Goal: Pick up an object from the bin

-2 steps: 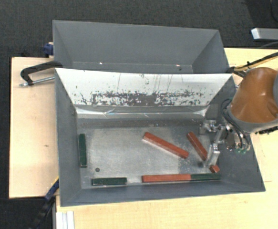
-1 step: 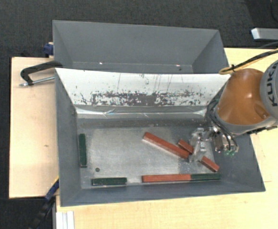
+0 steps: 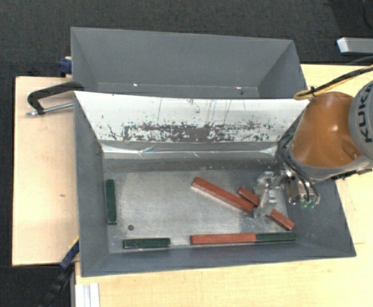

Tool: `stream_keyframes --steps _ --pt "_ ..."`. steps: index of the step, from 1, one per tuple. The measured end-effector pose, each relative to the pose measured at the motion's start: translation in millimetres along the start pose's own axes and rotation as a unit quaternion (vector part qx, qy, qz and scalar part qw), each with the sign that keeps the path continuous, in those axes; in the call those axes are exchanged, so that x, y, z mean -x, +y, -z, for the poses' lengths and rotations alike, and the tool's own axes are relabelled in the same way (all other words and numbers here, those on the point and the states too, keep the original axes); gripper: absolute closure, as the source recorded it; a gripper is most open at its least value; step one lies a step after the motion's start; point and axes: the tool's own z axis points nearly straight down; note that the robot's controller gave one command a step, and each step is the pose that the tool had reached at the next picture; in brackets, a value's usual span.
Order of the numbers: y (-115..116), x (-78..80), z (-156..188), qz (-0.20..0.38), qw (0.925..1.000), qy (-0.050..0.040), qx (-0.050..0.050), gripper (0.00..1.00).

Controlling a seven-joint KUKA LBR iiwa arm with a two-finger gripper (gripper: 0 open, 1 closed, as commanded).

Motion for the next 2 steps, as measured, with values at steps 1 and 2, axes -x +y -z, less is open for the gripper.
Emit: stream_keyframes --steps 1,2 --pt "9 -6.3 0 0.035 0.9994 -0.0006 -0.001 1.0" --pt "41 14.3 0 0.014 0.9999 -0.0018 -0.001 1.0"
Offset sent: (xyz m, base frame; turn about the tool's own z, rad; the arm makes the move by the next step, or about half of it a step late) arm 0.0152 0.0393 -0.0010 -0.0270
